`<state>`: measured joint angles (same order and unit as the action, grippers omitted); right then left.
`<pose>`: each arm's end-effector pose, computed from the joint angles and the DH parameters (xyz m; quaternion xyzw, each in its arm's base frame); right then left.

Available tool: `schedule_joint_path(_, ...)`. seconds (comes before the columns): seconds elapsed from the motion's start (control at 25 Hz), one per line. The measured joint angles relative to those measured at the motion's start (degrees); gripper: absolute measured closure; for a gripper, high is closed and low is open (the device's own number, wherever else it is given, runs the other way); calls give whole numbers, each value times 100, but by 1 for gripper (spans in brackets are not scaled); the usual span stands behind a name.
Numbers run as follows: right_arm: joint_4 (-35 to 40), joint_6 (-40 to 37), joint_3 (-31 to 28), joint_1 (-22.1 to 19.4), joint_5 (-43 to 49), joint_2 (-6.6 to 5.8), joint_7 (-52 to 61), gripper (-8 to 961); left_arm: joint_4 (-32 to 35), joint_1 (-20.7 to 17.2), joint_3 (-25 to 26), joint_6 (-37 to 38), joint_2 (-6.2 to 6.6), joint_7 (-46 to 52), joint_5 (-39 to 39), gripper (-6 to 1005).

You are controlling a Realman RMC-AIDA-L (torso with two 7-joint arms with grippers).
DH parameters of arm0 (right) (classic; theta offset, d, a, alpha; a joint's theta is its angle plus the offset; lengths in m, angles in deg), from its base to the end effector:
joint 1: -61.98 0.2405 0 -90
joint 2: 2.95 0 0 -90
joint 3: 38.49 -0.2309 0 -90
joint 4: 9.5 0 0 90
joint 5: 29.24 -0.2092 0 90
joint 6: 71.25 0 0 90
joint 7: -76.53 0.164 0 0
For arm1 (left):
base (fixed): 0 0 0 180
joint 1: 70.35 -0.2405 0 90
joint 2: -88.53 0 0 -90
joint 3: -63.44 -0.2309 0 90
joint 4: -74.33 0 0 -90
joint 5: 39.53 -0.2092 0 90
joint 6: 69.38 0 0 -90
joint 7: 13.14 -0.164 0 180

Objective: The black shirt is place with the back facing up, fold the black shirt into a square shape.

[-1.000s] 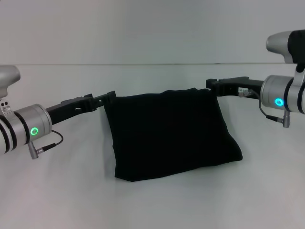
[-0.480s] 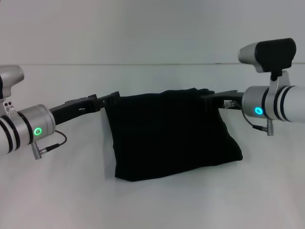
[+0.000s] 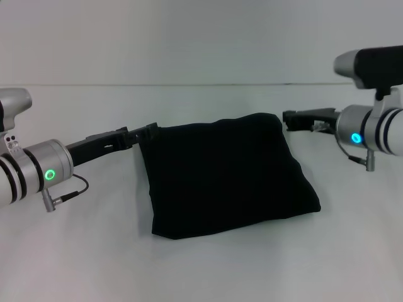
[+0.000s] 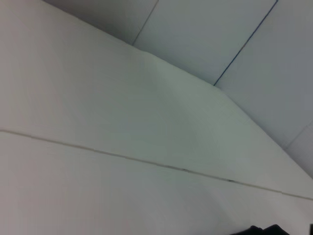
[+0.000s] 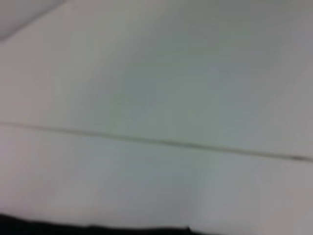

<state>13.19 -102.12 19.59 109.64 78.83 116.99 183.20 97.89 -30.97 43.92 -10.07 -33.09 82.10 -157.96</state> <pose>0.2251 0.4496 -0.0489 -0.8233 0.4151 0.1317 0.3641 -0.2648 0.3926 -0.0261 -0.7765 -0.4888 -0.2837 0.2787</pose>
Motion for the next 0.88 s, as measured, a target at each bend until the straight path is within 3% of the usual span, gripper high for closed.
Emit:
schedule_joint_path(0.24,640,-811,-18,-399,-274,-55,-2,933,-33,74,-46,-325,17,567,-17,54)
schedule_joint_path(0.36,909,-1446,-66,-592,-354,-147,14,932,-122,131,-258,-706,26,891,-23,53)
schedule_joint_path(0.6,978,-2517,-312,-698,-366,-404,51,738,-175,290,-1021,-1001,5,1517,-28,53)
schedule_joint_path(0.88,988,-2605,-289,-713,-331,-441,-9,587,-334,482,-1357,-1360,-7,1772,-31,54)
